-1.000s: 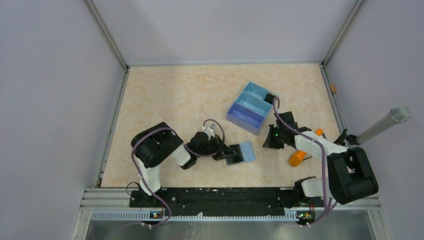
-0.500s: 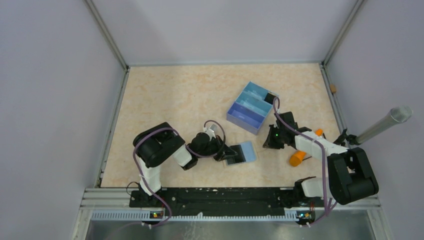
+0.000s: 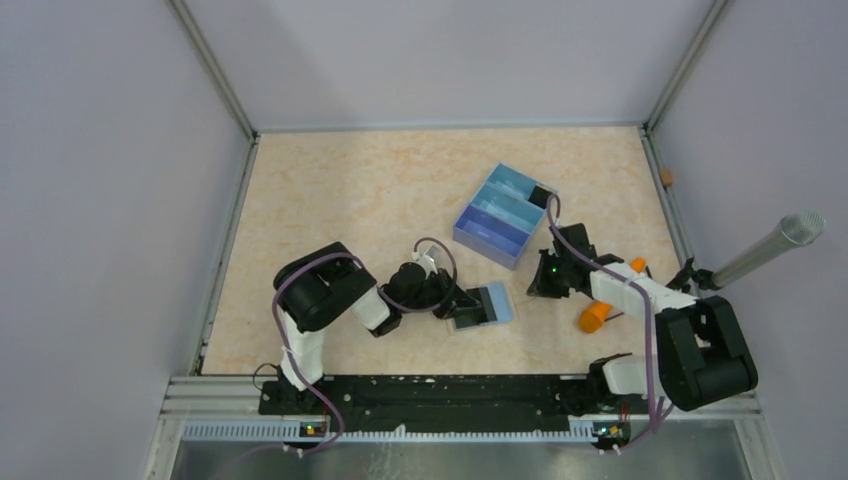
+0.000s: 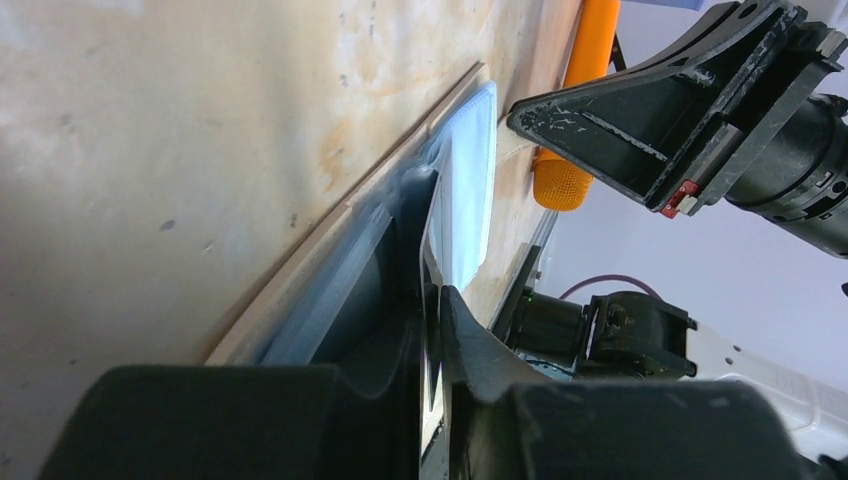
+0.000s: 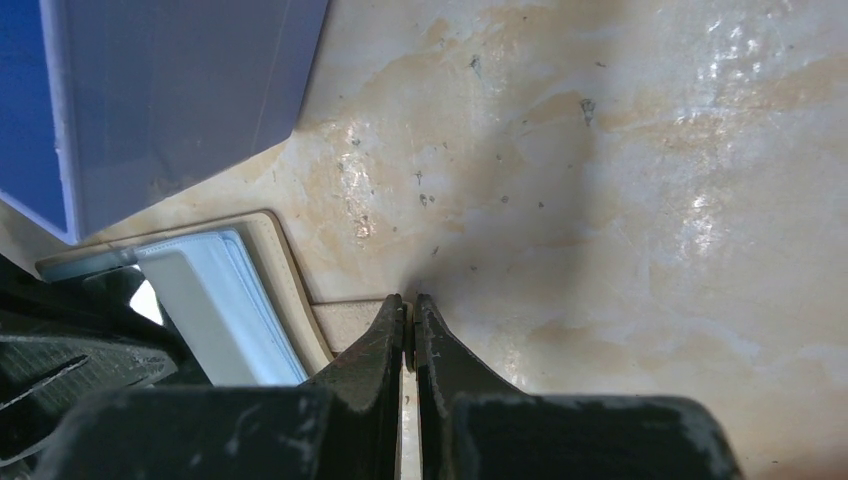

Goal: Put the credit cards into the card holder
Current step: Insert the credit card into the card holder.

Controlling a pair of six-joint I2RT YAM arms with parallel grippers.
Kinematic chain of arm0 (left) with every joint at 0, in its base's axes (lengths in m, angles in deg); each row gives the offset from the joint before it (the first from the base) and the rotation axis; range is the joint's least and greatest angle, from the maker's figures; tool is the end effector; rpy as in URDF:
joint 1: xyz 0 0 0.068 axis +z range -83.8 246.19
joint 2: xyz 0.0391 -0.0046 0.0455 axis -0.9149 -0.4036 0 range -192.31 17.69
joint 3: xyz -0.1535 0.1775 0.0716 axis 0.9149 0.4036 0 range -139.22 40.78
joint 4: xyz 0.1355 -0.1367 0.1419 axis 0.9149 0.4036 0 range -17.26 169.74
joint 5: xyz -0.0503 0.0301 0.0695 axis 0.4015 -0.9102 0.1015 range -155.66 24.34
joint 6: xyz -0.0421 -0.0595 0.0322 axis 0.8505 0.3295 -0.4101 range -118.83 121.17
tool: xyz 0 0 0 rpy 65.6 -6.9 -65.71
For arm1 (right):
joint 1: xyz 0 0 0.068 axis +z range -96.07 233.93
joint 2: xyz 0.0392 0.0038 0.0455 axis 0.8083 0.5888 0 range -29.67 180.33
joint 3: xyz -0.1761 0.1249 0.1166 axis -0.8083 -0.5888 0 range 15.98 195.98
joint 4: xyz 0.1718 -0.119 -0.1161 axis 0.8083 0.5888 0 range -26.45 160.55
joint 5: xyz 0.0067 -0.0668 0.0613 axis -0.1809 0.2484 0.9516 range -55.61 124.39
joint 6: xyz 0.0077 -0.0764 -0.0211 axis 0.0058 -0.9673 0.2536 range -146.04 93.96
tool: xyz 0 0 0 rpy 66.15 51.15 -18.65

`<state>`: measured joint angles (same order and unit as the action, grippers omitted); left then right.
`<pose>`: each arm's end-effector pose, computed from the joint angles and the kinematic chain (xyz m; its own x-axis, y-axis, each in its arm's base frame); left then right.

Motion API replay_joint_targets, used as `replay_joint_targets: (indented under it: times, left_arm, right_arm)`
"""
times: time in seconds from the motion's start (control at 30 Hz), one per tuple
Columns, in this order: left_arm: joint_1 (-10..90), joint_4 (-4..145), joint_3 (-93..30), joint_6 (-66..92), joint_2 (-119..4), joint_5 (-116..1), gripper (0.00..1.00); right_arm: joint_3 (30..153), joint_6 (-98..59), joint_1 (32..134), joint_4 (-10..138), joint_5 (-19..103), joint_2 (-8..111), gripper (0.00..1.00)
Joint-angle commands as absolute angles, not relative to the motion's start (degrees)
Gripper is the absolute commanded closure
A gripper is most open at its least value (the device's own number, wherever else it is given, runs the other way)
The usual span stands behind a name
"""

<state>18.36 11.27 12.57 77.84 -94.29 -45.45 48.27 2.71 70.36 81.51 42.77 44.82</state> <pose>0.1971 -0.2530 0.0662 -0.9443 -0.3177 -0.0859 -0.0380 0.3645 -0.9304 0.2194 0.0751 0.1134 -0.8975 0.2315 -0.3754 0.0939 0.9320 0.3502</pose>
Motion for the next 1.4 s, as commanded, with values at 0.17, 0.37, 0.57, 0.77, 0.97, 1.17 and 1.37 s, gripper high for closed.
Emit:
replay_joint_targets:
  times: [0.17,0.37,0.57,0.77,0.97,1.17,1.37]
  left_arm:
    - [18.1,34.3,9.2,67.8,-87.0,-51.8,0.71]
    - [18.0,46.9,7.2,63.9,-82.7,-54.9,0.59]
    - [17.1,57.5,3.8,60.3,-79.0,-58.0,0.51]
    - [15.2,64.8,2.1,59.3,-76.9,-62.0,0.49]
    - [13.2,65.8,1.4,60.4,-77.7,-62.1,0.50]
    - [12.7,64.5,-0.1,60.9,-81.0,-60.3,0.51]
    - [12.7,63.0,-0.6,61.1,-82.9,-59.4,0.53]
  right_arm:
    - [48.3,2.2,70.2,84.6,37.6,43.3,1.00]
    - [48.6,1.8,70.2,84.9,37.3,43.0,1.00]
    - [48.7,1.7,70.2,85.0,37.0,42.9,1.00]
    - [48.8,1.5,70.3,84.9,36.8,43.0,1.00]
    - [48.8,1.4,70.2,84.8,36.6,43.2,1.00]
    - [48.6,1.3,70.3,84.9,36.5,43.0,1.00]
    - [48.3,1.6,70.2,84.9,36.5,42.7,1.00]
